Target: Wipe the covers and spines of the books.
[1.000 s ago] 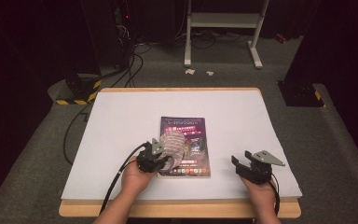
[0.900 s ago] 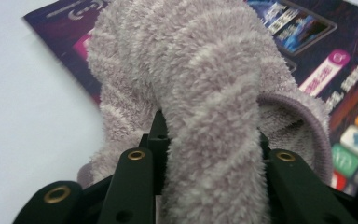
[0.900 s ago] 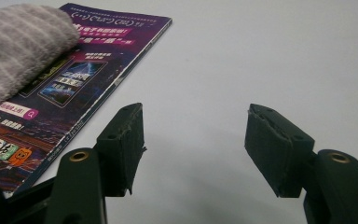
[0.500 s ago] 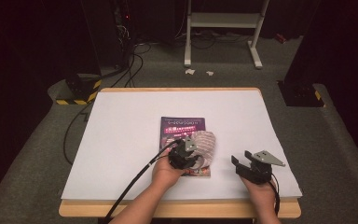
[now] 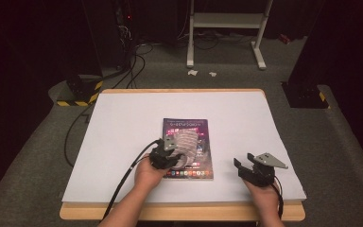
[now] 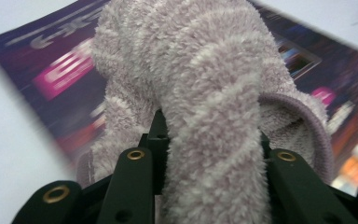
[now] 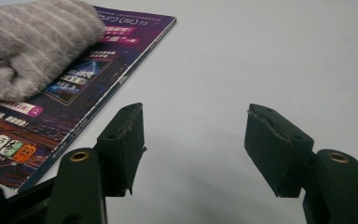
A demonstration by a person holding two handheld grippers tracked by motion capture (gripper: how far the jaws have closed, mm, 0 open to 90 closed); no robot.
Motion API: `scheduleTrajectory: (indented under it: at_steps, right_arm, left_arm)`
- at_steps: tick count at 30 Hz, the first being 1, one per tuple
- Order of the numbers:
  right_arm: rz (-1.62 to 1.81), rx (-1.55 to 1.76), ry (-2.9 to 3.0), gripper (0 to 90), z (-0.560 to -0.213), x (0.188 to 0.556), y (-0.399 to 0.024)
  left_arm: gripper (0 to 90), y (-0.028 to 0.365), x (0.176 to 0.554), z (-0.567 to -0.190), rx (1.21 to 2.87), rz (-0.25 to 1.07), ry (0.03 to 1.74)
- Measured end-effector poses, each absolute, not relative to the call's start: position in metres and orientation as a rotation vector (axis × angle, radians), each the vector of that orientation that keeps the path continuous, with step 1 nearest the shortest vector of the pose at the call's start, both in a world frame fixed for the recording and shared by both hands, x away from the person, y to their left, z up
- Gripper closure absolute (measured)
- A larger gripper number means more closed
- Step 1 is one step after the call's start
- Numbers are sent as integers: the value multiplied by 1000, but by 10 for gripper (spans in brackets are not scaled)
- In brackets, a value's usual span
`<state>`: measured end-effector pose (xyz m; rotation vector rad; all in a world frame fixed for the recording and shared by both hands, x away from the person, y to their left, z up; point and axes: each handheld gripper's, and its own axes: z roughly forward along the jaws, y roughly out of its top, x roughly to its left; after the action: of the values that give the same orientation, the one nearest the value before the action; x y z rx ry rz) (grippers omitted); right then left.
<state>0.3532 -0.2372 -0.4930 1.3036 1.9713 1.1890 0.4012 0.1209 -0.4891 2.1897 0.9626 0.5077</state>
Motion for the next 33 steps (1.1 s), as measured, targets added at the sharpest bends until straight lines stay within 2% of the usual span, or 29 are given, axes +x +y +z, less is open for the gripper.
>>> scheduleTrajectory:
  at_steps: [3,8,14,26,33]
  right_arm:
    - [1186,1303,1971,378,-493,354,-237]
    - [1180,1301,1975,379,-494,353,-235]
    - [1182,1305,1970,379,-493,354,-236]
    - [1184,1301,1972,380,-493,354,-236]
    - [1191,1303,1969,379,-493,353,-237]
  left_arm:
    - [654,137,401,-488,2185,529,996]
    - [655,136,401,-487,2202,551,1001]
    - [656,112,405,-488,2206,541,974]
    - [655,28,409,-488,2235,440,812]
    - [649,37,412,-489,2234,435,800]
